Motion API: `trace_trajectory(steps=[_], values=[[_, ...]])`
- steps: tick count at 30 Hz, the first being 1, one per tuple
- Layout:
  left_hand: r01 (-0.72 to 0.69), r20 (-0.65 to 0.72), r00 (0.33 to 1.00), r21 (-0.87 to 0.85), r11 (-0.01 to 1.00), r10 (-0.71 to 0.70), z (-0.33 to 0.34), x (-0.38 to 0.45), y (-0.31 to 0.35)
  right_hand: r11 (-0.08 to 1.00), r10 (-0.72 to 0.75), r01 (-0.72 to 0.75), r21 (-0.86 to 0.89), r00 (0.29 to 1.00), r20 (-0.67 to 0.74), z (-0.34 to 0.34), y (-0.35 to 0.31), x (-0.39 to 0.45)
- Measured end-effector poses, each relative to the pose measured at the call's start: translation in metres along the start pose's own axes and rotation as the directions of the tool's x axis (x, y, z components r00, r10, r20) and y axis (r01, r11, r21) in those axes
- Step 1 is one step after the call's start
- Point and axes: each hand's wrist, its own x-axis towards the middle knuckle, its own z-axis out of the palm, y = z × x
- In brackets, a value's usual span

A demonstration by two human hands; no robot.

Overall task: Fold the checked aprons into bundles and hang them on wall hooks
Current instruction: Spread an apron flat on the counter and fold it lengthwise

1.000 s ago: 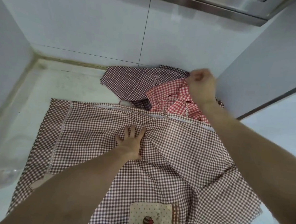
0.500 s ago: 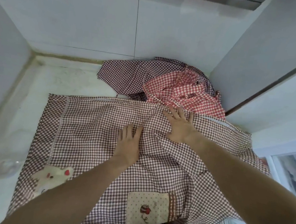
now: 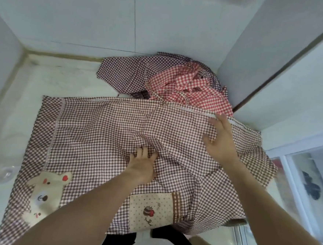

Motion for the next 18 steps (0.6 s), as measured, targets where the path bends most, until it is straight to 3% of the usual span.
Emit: trace_trajectory(steps=[2, 4, 6, 8, 10, 14, 16, 18], values=[[0.011, 0.013, 1.000, -0.001, 1.000, -0.011, -0.001, 0.000, 0.002, 0.965, 0.263, -0.257, 0.055, 0.944, -0.201, -0.013, 0.023, -0.042], [0.013, 0.021, 1.000, -0.001, 1.000, -0.013, -0.002, 0.000, 0.004, 0.838, 0.545, -0.522, 0.155, 0.797, -0.262, -0.023, 0.040, -0.083], [0.024, 0.020, 1.000, -0.012, 1.000, -0.024, -0.003, -0.002, 0.001, 0.644, 0.764, -0.734, 0.215, 0.630, -0.138, -0.022, 0.052, -0.115], [0.023, 0.016, 1.000, -0.002, 1.000, -0.023, -0.005, -0.001, 0.004, 0.488, 0.868, -0.860, 0.152, 0.496, 0.019, -0.016, 0.067, -0.145], [0.029, 0.026, 0.999, 0.006, 1.000, -0.029, -0.008, -0.001, 0.005, 0.447, 0.878, -0.881, 0.156, 0.466, 0.115, -0.007, 0.075, -0.166], [0.050, 0.040, 0.998, 0.034, 0.998, -0.051, -0.010, 0.002, 0.011, 0.367, 0.855, -0.847, 0.385, 0.470, 0.218, -0.011, 0.081, -0.186], [0.064, 0.045, 0.997, 0.049, 0.997, -0.067, -0.009, 0.003, 0.014, 0.358, 0.791, -0.861, 0.362, 0.486, 0.371, -0.019, 0.081, -0.191], [0.073, 0.039, 0.996, 0.055, 0.996, -0.076, -0.008, 0.002, 0.014, 0.421, 0.690, -0.862, 0.283, 0.507, 0.516, -0.025, 0.080, -0.189]])
